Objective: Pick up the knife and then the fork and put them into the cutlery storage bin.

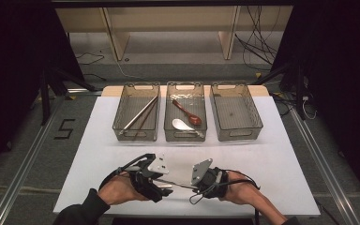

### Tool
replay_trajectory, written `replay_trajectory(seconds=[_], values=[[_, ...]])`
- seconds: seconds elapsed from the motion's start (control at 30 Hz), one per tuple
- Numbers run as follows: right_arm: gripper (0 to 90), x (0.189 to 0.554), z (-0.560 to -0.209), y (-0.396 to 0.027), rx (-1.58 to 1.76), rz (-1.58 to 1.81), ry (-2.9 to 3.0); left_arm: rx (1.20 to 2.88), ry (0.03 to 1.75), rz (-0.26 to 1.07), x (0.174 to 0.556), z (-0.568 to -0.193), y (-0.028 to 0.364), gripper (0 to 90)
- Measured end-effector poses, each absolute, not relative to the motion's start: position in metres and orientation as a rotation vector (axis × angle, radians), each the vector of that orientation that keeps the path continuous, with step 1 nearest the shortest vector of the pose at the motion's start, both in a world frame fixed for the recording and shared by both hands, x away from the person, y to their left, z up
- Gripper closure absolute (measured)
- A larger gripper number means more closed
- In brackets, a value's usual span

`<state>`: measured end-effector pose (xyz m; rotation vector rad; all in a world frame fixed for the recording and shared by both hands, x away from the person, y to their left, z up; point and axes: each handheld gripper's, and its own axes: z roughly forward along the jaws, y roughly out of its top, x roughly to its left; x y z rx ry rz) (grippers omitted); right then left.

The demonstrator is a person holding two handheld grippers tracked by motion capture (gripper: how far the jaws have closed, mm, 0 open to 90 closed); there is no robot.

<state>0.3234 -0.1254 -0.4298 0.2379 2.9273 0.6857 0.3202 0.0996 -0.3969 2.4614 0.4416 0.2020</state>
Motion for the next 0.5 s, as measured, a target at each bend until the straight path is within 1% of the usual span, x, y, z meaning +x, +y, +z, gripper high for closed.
replay_trajectory(seconds=[0.13, 0.23, 0.33, 0.5], values=[[84.3, 0.332, -0.428, -0.135, 0.34, 0.675, 2.896, 2.362, 0.507, 0.254, 0.324, -0.391, 0.111, 24.8], [84.3, 0.338, -0.425, -0.144, 0.423, 0.687, 2.866, 2.293, 0.56, 0.268, 0.326, -0.388, 0.121, 22.6], [84.3, 0.343, -0.421, -0.153, 0.468, 0.701, 2.839, 2.266, 0.61, 0.279, 0.329, -0.389, 0.13, 19.5], [84.3, 0.35, -0.413, -0.167, 0.541, 0.734, 2.792, 2.238, 0.679, 0.292, 0.333, -0.395, 0.145, 17.0]])
